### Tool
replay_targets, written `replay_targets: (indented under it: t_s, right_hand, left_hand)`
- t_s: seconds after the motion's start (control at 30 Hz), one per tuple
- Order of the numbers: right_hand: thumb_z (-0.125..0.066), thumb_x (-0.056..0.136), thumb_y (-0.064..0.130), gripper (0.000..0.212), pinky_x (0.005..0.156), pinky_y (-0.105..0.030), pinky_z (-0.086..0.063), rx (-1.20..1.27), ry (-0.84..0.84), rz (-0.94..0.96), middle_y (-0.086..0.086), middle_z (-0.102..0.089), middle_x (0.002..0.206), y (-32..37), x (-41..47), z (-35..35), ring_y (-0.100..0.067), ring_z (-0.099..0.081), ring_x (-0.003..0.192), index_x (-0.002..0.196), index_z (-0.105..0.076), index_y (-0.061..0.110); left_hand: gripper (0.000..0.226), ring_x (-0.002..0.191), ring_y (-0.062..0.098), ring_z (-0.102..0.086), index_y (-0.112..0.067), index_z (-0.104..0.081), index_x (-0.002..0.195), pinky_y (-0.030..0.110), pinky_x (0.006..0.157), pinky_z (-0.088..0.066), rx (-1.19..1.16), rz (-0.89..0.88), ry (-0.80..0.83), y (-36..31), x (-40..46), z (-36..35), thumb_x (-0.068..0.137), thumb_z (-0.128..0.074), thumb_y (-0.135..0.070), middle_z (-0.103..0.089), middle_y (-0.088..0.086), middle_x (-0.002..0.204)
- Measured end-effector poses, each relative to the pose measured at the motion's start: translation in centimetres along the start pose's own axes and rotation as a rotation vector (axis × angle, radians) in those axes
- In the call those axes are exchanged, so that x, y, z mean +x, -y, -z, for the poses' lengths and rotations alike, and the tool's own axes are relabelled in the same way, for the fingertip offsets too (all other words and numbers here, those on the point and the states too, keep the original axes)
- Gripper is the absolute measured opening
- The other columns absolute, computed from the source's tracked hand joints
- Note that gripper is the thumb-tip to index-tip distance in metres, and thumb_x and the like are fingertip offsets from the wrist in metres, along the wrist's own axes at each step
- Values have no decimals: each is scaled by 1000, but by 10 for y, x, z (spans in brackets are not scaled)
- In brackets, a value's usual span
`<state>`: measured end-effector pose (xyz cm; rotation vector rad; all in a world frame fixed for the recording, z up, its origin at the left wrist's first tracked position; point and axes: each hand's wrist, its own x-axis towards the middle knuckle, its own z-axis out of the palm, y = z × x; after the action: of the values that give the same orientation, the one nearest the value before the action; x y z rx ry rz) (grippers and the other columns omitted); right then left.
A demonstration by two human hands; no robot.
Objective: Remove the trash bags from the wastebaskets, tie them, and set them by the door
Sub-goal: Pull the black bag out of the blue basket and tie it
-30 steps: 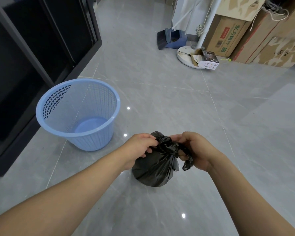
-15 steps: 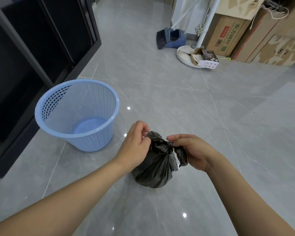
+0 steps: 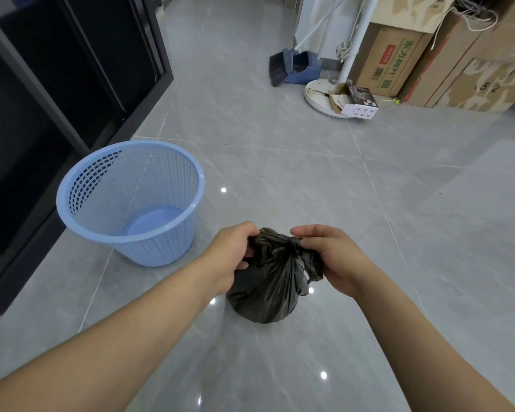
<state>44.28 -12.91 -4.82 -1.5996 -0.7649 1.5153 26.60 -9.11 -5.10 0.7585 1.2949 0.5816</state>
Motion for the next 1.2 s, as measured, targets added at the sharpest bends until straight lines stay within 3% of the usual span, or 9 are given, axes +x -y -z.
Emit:
replay_targets:
  t_s: [0.23, 0.33, 0.47, 0.63, 0.73, 0.93, 1.03, 1.1, 1.2]
  right_hand:
    - [-42, 97, 5, 28, 55, -25, -43, -429, -177, 194, -4, -62, 86, -15, 4, 2, -16, -53, 66, 96, -67, 18]
    - [-40, 96, 5, 28, 73, -25, -44, -806, -242, 421, 0, -53, 97, -27, 8, 14, -9, -53, 75, 103, -65, 18]
    - [-38, 91, -3, 35, 82, -30, -48, -1112, -244, 308, 2, -48, 101, -57, 6, 41, -22, -59, 90, 109, -62, 16]
    - [-37, 93, 21, 24, 81, -34, -48, -1057, -223, 244, -1, -60, 101, -45, 16, 25, -18, -57, 90, 97, -61, 19]
    - [-39, 92, 30, 25, 74, -35, -50, -977, -232, 226, 1, -64, 94, -35, 15, 14, -18, -59, 84, 95, -61, 18]
    - [-38, 94, 40, 29, 67, -36, -49, -1146, -222, 117, 1, -63, 86, -43, 9, 11, -20, -60, 78, 91, -57, 18]
    - [-35, 95, 35, 28, 69, -34, -46, -1294, -248, 66, -2, -64, 95, -44, 9, 14, -25, -60, 85, 97, -55, 16]
    - [-34, 97, 34, 29, 69, -34, -45, -1343, -251, 68, -4, -63, 96, -42, 8, 12, -27, -59, 86, 98, -55, 13]
    - [-34, 97, 30, 27, 63, -31, -39, -1385, -224, 33, -5, -58, 92, -40, 9, 9, -27, -55, 80, 86, -49, 12]
  left_hand:
    - [13, 66, 16, -54, -16, -59, 77, 29, 61, -44, 143, 83, 41, -24, 6, 10, 88, -61, -24, -61, 3, 73]
    - [16, 49, 15, -45, -12, -57, 76, 23, 43, -38, 289, 73, 65, -11, 8, 22, 90, -58, -20, -53, 6, 61]
    - [20, 44, 18, -44, -8, -55, 73, 19, 42, -35, 623, 42, -133, 9, 22, 61, 90, -54, -18, -53, 10, 61]
    - [20, 93, 33, -58, -14, -48, 104, 38, 78, -45, 1164, -246, -169, 24, 23, 49, 86, -41, -18, -62, 13, 103]
    - [78, 136, 33, -33, -30, -9, 145, 52, 115, -18, 1296, -295, 35, 36, 24, 28, 78, -49, -27, -38, 12, 145]
    - [96, 146, 34, 18, -24, 24, 147, 57, 115, 12, 1711, -897, -256, 44, 35, 4, 82, -47, -19, 16, 14, 160]
    - [82, 148, 36, -4, -19, 9, 152, 57, 115, 12, 1901, -926, -112, 45, 41, -1, 85, -39, -16, -23, 17, 155]
    - [72, 129, 35, -42, -15, -4, 152, 57, 116, 9, 1838, -752, -40, 48, 40, -2, 88, -35, -21, -58, 11, 121]
    - [57, 95, 30, -59, -15, -16, 146, 59, 115, -4, 1752, -571, 12, 52, 36, -2, 94, -29, -33, -61, 3, 85]
